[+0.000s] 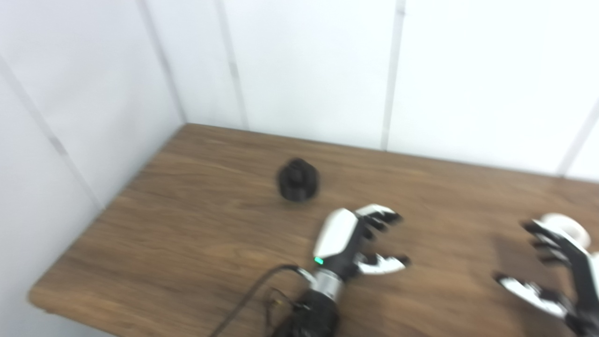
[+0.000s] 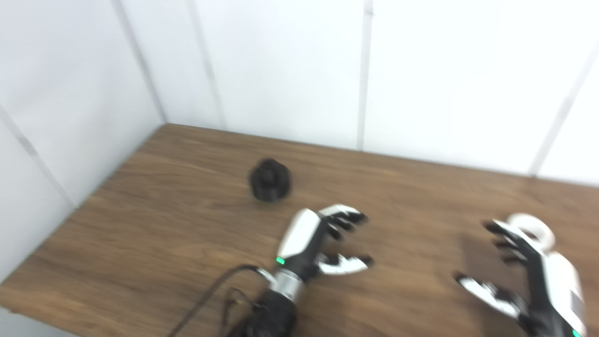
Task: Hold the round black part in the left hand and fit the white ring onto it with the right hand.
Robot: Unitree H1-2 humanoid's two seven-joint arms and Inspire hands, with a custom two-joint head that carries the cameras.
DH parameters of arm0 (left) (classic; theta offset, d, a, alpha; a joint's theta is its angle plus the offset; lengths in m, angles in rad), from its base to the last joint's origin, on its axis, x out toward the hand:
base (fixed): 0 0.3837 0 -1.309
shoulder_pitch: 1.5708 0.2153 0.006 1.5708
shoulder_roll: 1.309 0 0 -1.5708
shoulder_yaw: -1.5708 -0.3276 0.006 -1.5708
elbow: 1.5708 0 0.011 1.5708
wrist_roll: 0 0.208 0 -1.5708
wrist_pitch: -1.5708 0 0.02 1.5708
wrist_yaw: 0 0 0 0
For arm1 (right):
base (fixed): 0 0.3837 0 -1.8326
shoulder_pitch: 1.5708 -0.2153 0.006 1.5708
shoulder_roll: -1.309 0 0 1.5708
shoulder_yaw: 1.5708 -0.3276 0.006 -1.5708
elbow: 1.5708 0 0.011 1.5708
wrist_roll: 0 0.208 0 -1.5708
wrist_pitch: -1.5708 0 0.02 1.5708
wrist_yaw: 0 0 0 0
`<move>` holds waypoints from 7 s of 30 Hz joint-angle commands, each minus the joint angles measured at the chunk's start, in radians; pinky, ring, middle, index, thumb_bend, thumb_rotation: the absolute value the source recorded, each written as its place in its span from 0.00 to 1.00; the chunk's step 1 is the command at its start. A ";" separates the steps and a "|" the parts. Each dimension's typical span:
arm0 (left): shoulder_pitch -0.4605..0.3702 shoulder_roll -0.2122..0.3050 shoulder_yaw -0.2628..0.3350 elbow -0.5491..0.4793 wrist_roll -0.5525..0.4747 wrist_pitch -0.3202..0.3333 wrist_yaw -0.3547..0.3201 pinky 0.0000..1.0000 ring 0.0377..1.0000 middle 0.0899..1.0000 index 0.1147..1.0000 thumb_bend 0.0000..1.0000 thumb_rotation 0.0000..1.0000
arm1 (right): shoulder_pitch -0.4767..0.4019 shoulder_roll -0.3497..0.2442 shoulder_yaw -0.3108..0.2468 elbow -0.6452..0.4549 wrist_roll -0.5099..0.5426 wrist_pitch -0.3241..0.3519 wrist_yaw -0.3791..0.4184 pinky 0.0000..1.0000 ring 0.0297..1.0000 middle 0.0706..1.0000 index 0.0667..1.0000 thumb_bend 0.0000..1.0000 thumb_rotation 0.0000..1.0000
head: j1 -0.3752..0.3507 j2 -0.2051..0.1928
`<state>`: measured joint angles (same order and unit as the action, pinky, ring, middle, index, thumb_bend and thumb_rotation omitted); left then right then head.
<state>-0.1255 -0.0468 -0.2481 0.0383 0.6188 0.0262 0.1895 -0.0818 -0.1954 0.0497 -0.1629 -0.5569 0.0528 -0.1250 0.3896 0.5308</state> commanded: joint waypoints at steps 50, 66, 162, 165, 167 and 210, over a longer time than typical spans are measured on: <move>-0.096 0.244 0.261 -0.084 0.227 0.231 0.196 0.98 1.00 1.00 0.80 0.89 0.43 | -0.054 -0.021 -0.006 0.005 0.037 -0.028 -0.006 0.57 0.68 0.73 0.70 0.77 0.00 | 0.004 -0.001; -0.233 0.433 0.142 0.017 0.232 0.375 -0.177 1.00 1.00 1.00 0.91 1.00 0.59 | -0.045 -0.019 -0.011 -0.020 0.042 -0.015 0.007 0.57 0.68 0.74 0.70 0.76 0.00 | -0.012 0.003; -0.087 0.275 -0.271 -0.105 0.128 0.071 -0.306 1.00 1.00 1.00 0.56 0.99 0.30 | -0.031 0.027 0.001 -0.149 -0.065 0.065 0.010 0.55 0.69 0.76 0.70 0.70 0.06 | -0.364 0.163; -0.081 0.269 -0.274 -0.099 0.127 0.066 -0.309 1.00 1.00 1.00 0.56 0.99 0.29 | -0.029 0.033 0.000 -0.152 -0.059 0.069 0.013 0.56 0.69 0.76 0.70 0.70 0.06 | -0.377 0.167; -0.079 0.269 -0.275 -0.094 0.128 0.062 -0.311 1.00 1.00 1.00 0.56 1.00 0.30 | -0.028 0.036 0.001 -0.152 -0.055 0.064 0.011 0.56 0.69 0.76 0.70 0.70 0.05 | -0.387 0.169; -0.087 0.331 -0.149 -0.027 0.069 -0.077 -0.316 1.00 1.00 1.00 0.58 0.96 0.27 | -0.224 -0.176 -0.066 -0.088 -0.367 0.304 0.144 0.58 0.76 0.85 0.74 0.78 0.32 | -0.740 0.103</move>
<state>-0.1921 0.2622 -0.4102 -0.0192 0.6627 -0.0546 -0.1234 -0.2501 -0.3455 -0.0159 -0.2357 -0.9112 0.3469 0.0062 -0.3498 0.6335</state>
